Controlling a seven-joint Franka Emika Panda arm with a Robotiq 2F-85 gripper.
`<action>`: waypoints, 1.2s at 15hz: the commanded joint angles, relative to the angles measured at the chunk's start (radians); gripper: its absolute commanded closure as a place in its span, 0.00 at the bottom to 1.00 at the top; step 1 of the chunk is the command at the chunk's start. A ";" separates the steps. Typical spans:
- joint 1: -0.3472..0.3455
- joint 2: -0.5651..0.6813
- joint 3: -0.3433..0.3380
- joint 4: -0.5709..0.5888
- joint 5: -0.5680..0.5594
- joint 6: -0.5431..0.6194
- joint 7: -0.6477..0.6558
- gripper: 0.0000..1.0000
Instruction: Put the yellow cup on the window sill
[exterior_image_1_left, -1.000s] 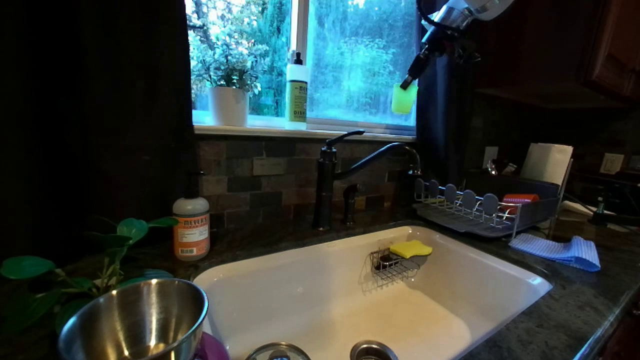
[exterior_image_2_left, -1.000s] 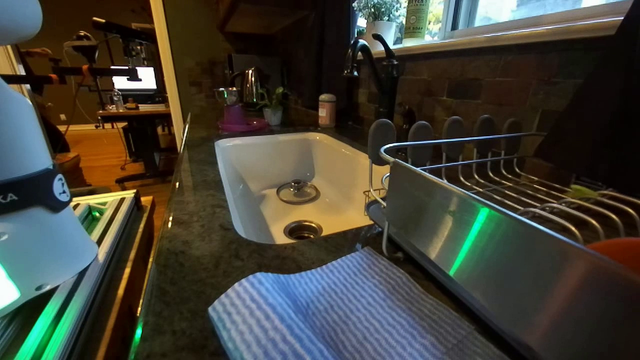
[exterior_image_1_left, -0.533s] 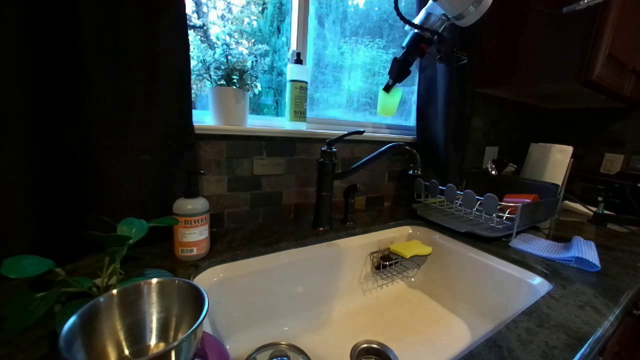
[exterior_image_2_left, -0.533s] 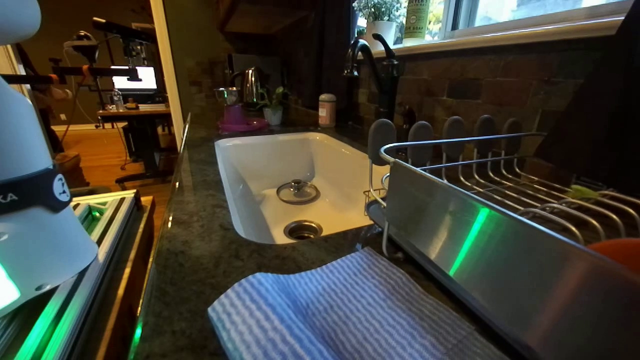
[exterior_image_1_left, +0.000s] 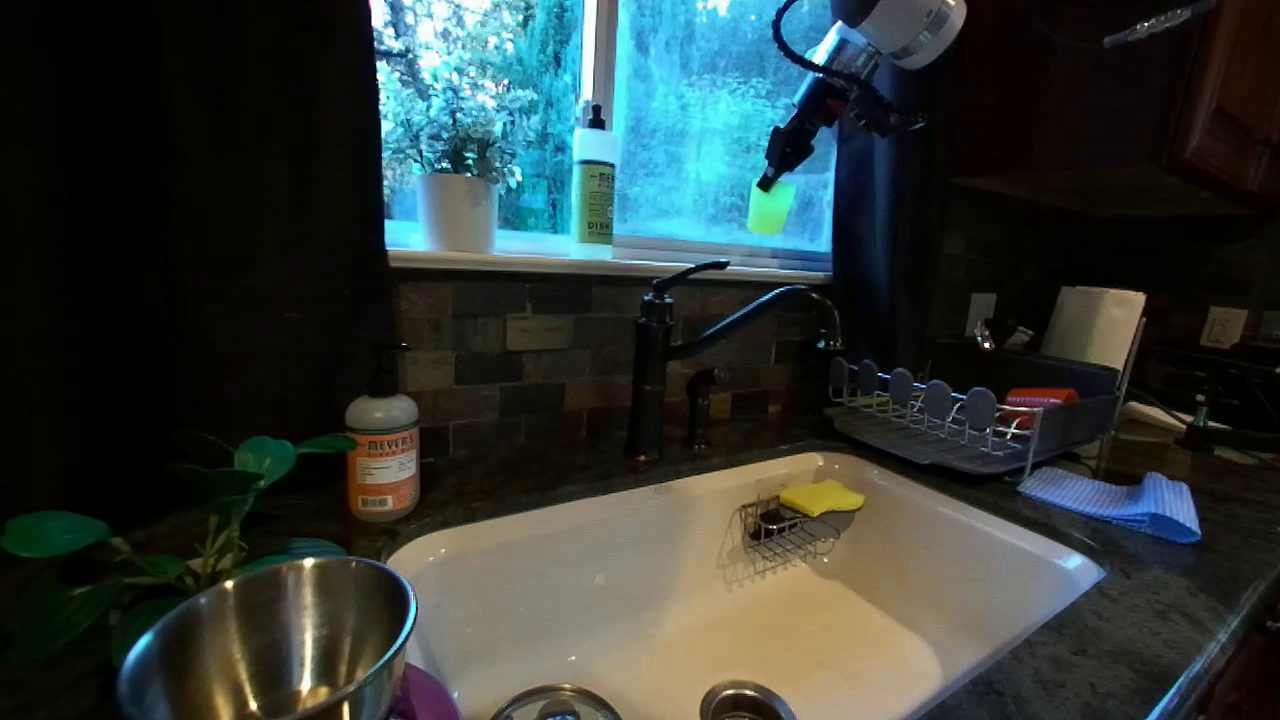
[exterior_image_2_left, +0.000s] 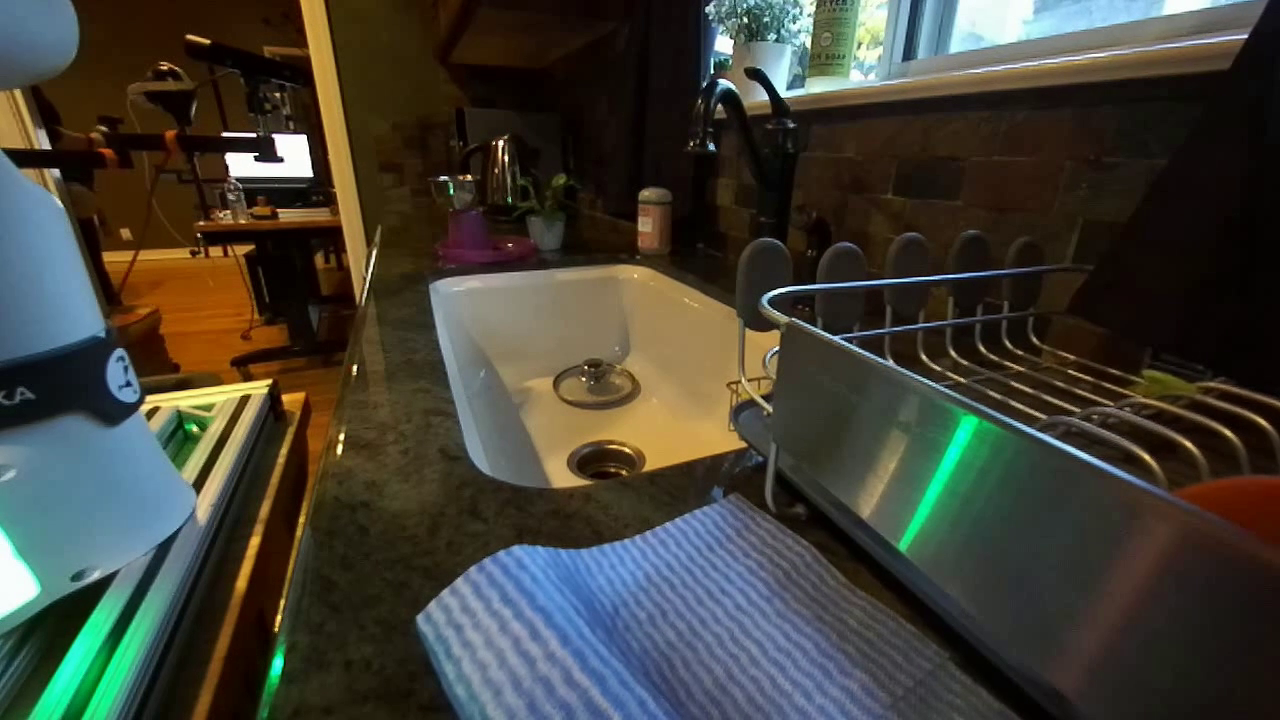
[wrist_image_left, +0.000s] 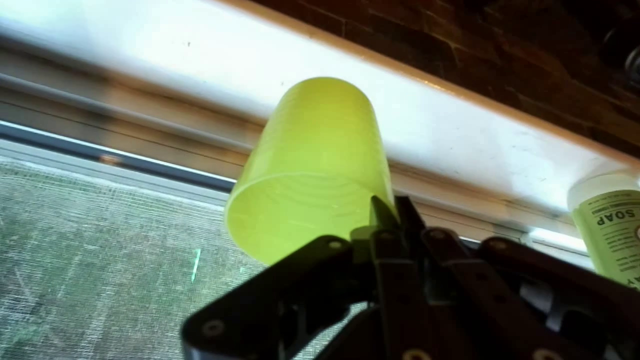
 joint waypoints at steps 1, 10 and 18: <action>0.023 0.055 -0.012 0.041 -0.053 0.019 0.067 0.99; 0.024 0.160 -0.011 0.100 -0.055 0.082 0.081 0.99; 0.041 0.173 -0.023 0.132 -0.091 0.059 0.119 0.99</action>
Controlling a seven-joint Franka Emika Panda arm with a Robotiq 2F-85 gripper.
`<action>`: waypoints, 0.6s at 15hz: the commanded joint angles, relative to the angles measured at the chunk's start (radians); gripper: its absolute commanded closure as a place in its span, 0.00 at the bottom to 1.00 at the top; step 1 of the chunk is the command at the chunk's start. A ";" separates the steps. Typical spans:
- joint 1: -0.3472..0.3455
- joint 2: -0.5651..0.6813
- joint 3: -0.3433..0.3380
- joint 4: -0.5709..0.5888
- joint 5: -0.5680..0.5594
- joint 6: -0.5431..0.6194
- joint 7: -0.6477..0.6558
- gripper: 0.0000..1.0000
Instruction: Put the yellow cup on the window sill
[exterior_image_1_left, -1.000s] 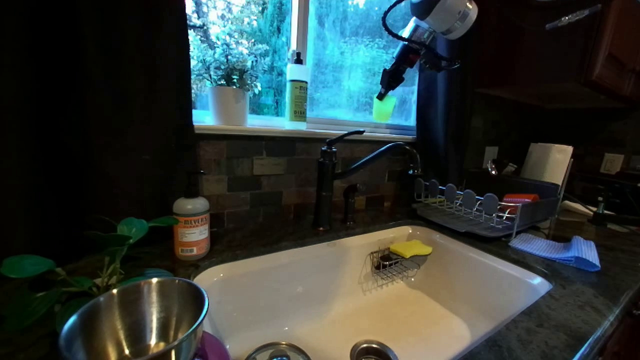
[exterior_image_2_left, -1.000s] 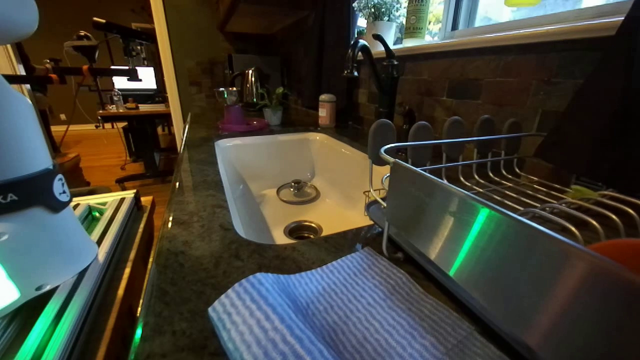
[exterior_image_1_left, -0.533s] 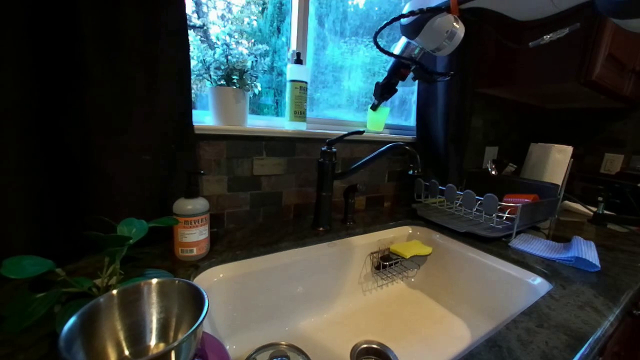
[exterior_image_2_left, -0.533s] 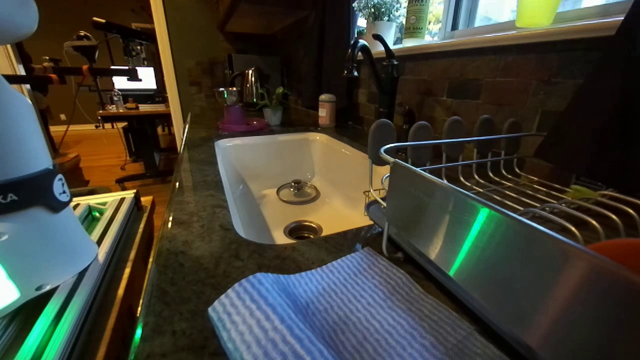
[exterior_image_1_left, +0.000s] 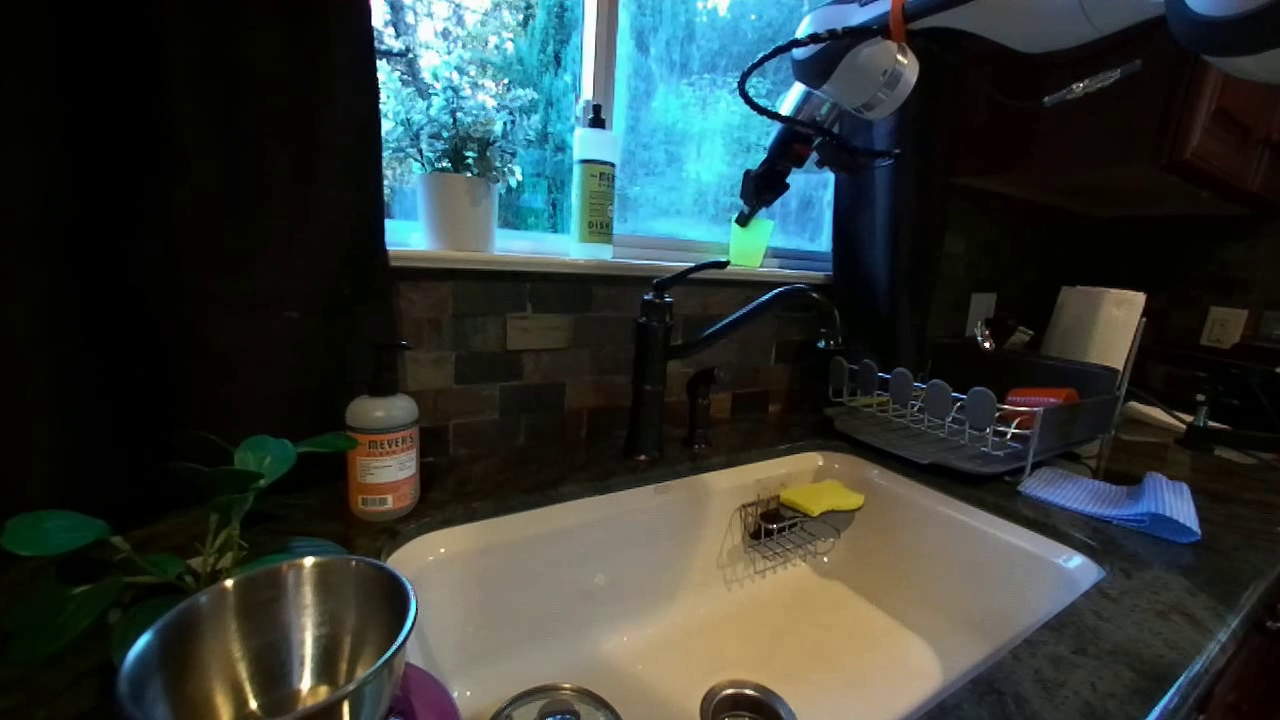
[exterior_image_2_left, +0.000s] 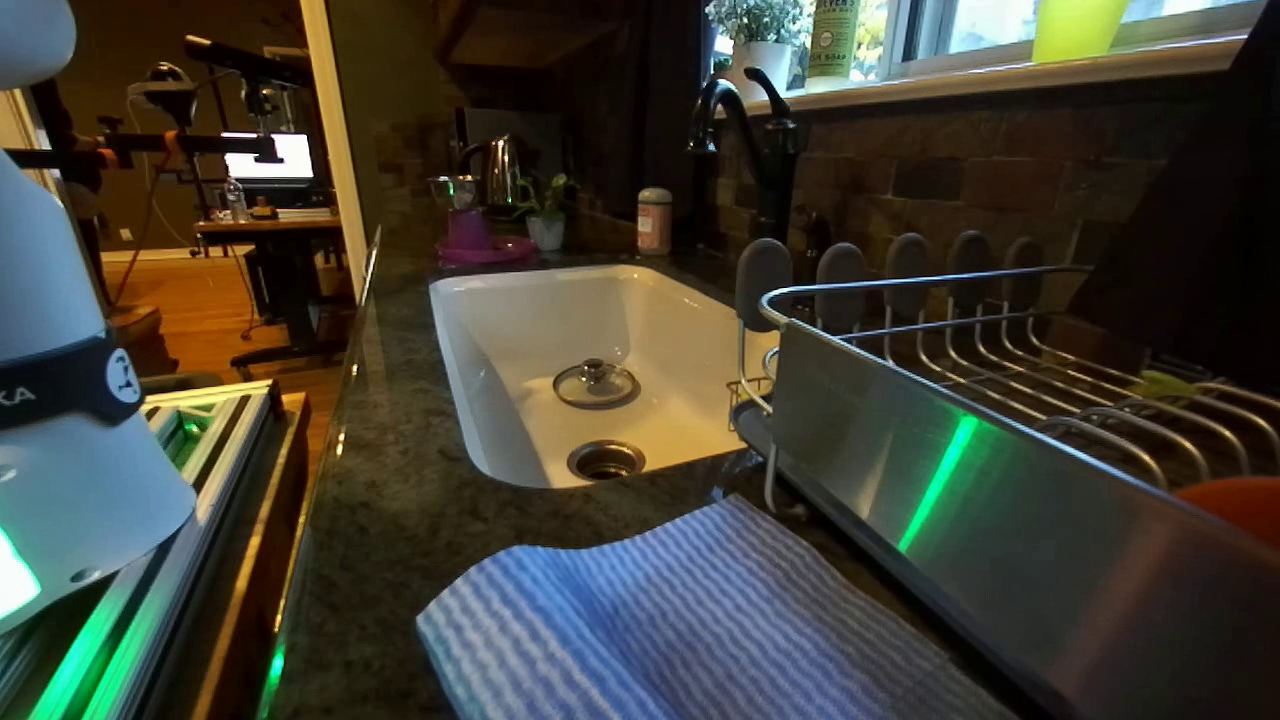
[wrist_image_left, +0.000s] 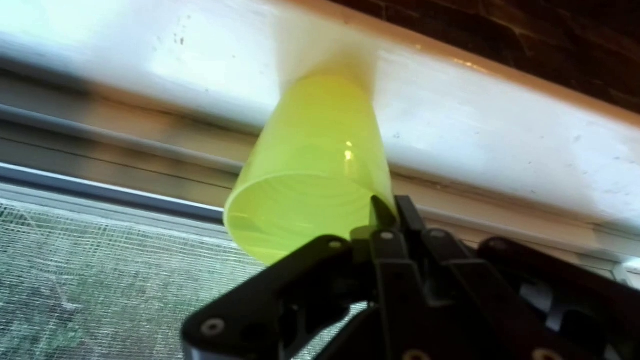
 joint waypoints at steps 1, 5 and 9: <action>0.025 0.009 -0.022 0.041 -0.058 -0.039 0.047 0.99; 0.038 0.011 -0.028 0.056 -0.101 -0.056 0.068 0.99; 0.045 0.015 -0.032 0.072 -0.127 -0.105 0.089 0.99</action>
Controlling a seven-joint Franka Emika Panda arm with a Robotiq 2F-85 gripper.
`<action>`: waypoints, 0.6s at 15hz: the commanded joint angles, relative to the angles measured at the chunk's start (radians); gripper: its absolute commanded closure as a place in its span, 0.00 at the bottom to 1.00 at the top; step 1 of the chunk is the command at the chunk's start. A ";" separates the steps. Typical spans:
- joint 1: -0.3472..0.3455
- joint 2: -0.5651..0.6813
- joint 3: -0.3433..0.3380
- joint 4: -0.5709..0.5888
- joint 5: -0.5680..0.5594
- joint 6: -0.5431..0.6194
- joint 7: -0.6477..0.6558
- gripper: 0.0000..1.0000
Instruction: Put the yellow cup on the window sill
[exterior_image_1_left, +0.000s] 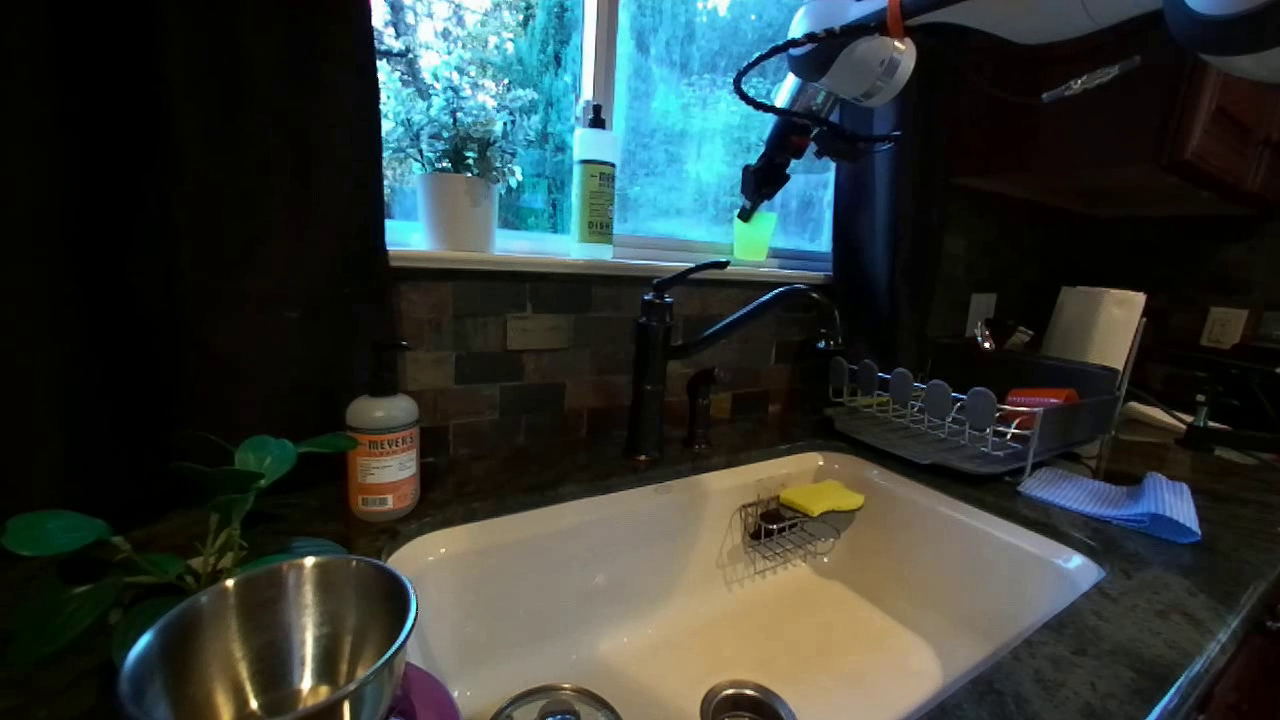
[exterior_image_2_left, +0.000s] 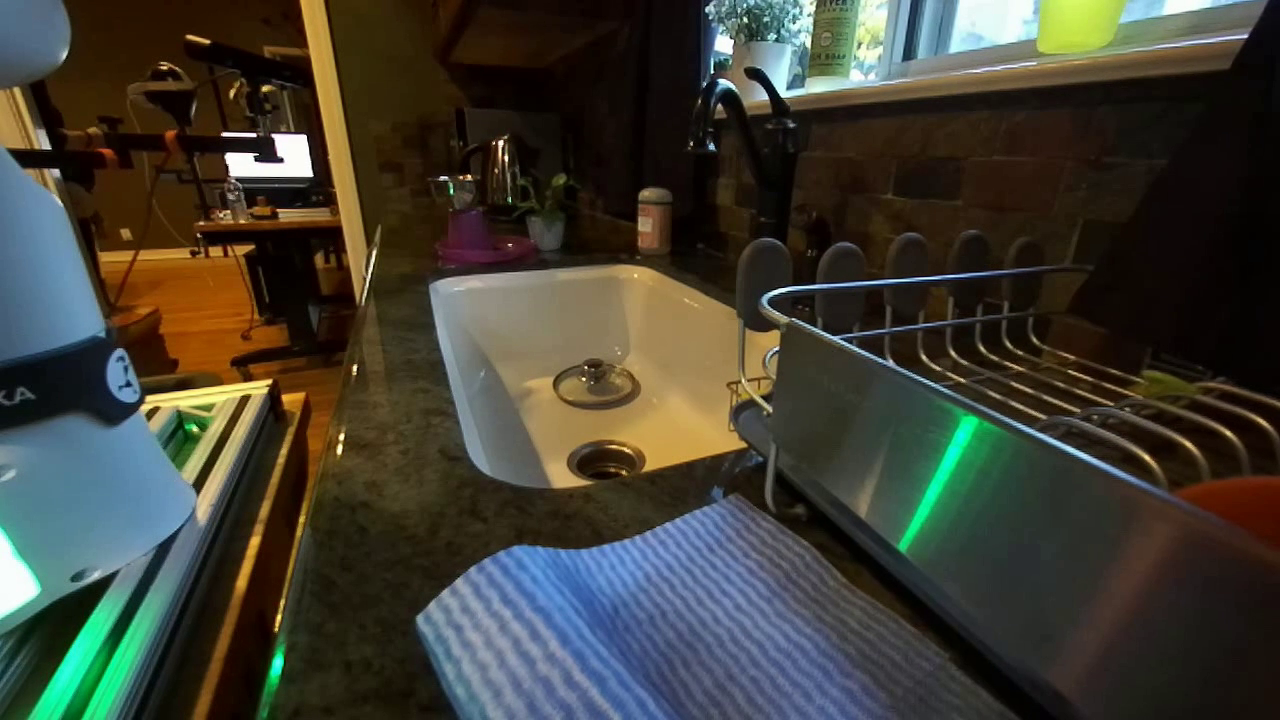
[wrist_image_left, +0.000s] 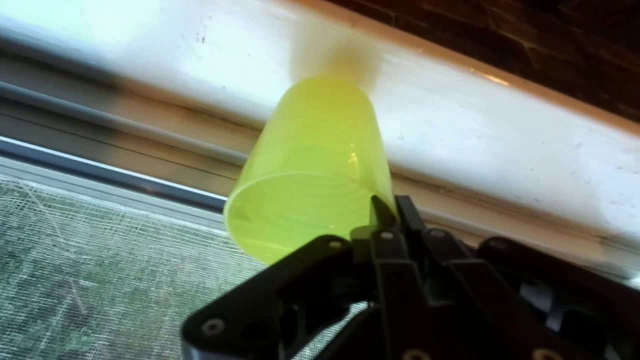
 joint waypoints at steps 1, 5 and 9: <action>0.016 0.016 -0.015 0.038 -0.037 -0.066 0.040 0.99; 0.013 0.022 -0.014 0.044 -0.036 -0.079 0.046 0.99; 0.009 0.032 -0.013 0.049 -0.028 -0.077 0.046 0.62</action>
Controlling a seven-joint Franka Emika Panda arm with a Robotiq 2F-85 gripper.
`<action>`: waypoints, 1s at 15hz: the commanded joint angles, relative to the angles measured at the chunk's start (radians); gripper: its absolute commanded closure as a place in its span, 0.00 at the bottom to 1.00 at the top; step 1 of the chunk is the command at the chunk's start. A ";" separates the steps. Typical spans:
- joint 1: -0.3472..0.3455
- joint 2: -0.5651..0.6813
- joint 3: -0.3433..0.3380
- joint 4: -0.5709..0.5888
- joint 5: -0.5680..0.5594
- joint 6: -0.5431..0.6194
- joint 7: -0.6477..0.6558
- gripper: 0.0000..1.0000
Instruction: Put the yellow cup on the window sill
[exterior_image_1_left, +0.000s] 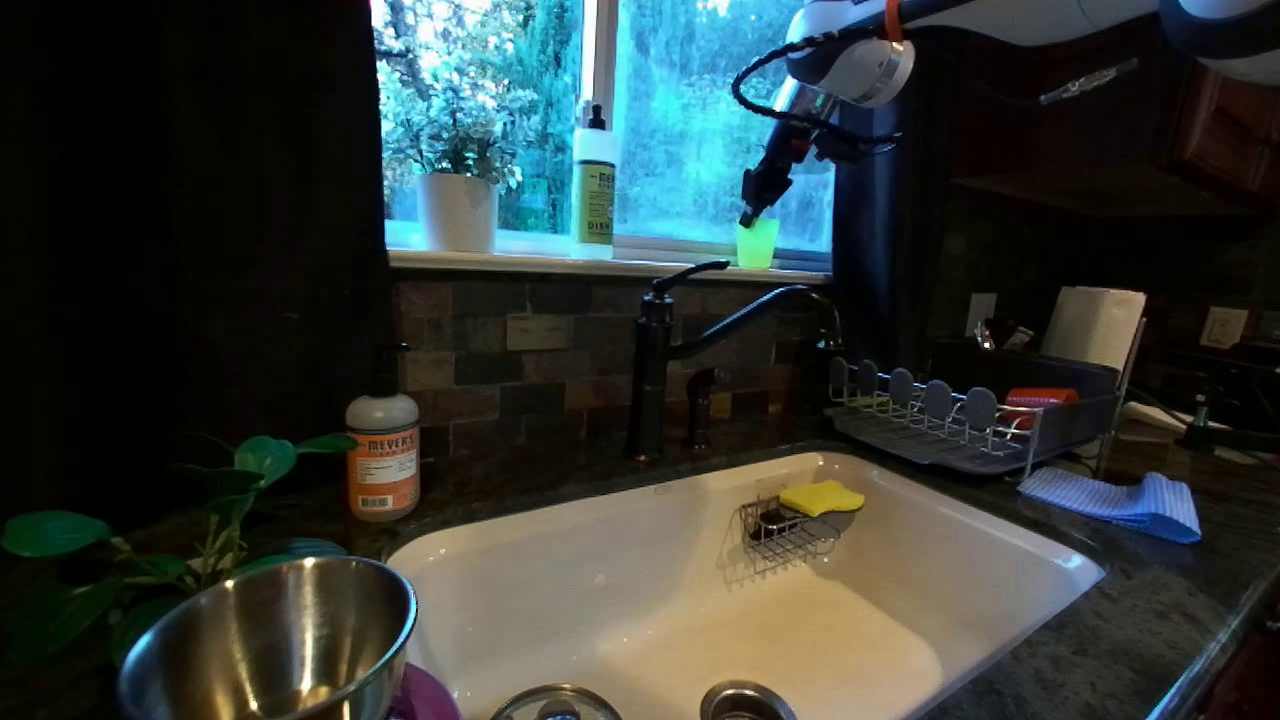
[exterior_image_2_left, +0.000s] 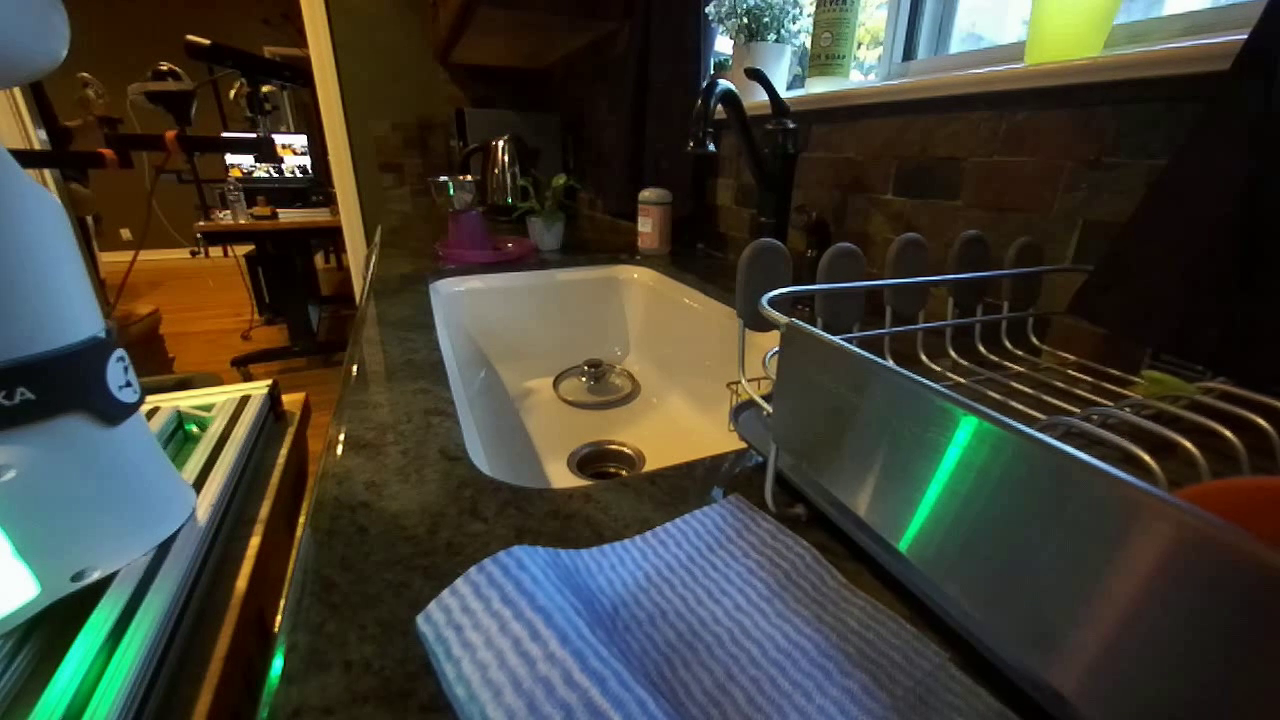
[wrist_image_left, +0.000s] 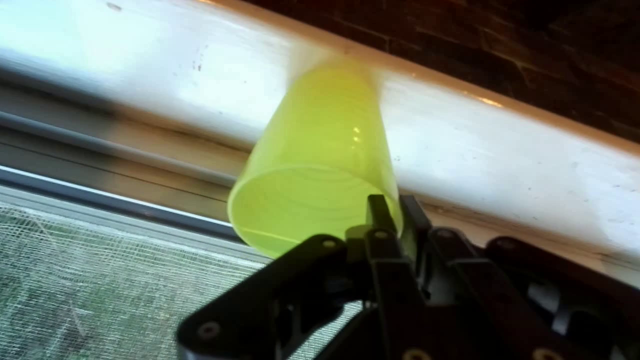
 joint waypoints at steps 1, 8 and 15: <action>0.005 0.029 -0.008 0.045 -0.013 -0.039 0.025 0.56; 0.036 -0.059 -0.017 -0.009 -0.046 -0.014 0.047 0.03; 0.088 -0.248 0.042 -0.132 -0.038 -0.132 -0.055 0.00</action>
